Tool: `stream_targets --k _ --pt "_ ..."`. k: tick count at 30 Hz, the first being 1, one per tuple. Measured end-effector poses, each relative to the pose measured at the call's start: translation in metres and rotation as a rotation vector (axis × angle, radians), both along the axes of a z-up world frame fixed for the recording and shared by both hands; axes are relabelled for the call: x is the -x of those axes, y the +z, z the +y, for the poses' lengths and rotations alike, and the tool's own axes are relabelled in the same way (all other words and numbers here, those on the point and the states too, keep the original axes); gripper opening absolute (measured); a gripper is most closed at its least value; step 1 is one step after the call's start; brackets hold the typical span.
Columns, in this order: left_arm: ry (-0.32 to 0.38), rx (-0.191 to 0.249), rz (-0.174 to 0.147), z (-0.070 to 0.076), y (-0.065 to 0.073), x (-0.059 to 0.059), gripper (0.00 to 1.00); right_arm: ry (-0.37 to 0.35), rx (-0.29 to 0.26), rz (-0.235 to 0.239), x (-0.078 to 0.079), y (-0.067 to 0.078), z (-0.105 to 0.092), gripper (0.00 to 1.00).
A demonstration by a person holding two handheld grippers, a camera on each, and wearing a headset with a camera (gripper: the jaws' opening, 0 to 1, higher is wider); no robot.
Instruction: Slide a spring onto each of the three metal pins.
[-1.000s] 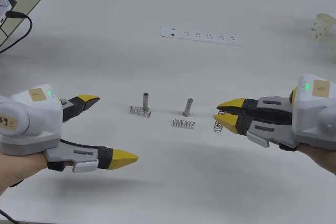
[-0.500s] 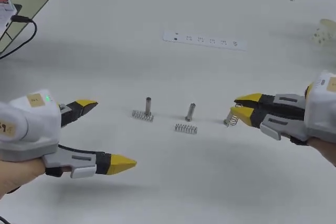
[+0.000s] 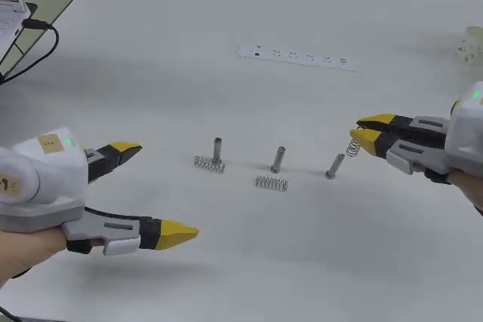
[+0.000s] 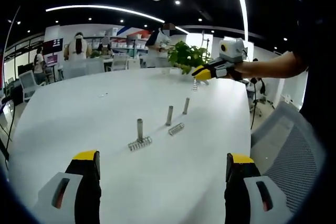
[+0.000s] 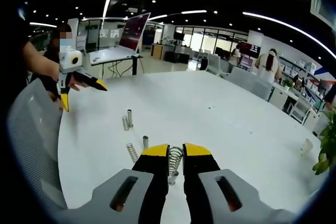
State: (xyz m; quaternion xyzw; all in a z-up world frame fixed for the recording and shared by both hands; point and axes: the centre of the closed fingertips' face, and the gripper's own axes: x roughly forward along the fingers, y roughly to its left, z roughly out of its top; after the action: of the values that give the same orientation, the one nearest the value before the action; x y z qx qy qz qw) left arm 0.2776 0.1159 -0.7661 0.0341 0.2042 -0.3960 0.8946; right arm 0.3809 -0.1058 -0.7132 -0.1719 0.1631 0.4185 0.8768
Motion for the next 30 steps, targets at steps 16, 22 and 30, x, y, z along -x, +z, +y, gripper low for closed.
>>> stream_targets --k 16,22,30 --pt "0.015 -0.004 0.008 0.005 -0.003 0.003 0.97 -0.029 0.008 0.030 -0.015 -0.017 -0.002 0.07" --pt "0.017 -0.004 0.008 0.005 -0.004 0.003 0.97 -0.033 0.010 0.042 -0.016 -0.023 -0.001 0.07" --pt "0.016 -0.002 0.009 0.005 -0.002 0.003 0.96 -0.037 0.009 0.047 -0.019 -0.026 -0.001 0.07"
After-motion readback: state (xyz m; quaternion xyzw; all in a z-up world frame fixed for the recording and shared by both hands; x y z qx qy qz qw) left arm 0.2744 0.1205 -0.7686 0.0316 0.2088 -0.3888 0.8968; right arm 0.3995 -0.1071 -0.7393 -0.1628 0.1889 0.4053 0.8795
